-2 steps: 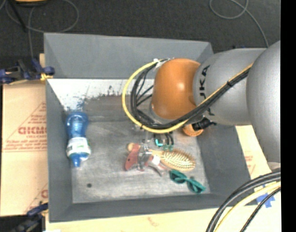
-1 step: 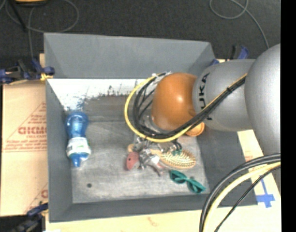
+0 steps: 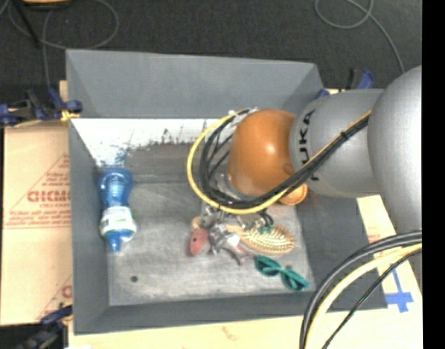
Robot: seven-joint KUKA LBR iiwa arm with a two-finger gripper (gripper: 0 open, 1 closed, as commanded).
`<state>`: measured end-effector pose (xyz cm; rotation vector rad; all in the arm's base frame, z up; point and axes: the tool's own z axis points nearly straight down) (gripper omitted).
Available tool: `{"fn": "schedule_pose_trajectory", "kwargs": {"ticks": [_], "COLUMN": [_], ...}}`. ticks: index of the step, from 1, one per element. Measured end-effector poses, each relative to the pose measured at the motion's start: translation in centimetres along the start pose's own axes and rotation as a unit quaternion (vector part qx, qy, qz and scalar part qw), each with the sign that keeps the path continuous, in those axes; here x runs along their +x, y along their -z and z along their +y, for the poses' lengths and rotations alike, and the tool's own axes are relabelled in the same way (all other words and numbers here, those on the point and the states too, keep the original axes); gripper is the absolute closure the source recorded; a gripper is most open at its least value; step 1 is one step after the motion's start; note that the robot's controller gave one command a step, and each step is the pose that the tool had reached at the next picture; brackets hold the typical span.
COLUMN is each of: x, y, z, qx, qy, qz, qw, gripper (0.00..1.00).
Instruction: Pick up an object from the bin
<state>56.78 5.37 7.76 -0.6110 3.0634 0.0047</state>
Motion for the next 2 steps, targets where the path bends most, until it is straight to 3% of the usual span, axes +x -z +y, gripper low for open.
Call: {"fn": "schedule_pose_trajectory", "kwargs": {"ticks": [1,2], "x": [2.55,2.43], "y": [18.96,19.08], "z": [3.50,3.49], "qx": [0.001,0.001], "qy": [0.042,0.042], "qz": [0.0055,0.0036], "qw": [0.9991,0.9991], "gripper": [1.00,1.00]}}
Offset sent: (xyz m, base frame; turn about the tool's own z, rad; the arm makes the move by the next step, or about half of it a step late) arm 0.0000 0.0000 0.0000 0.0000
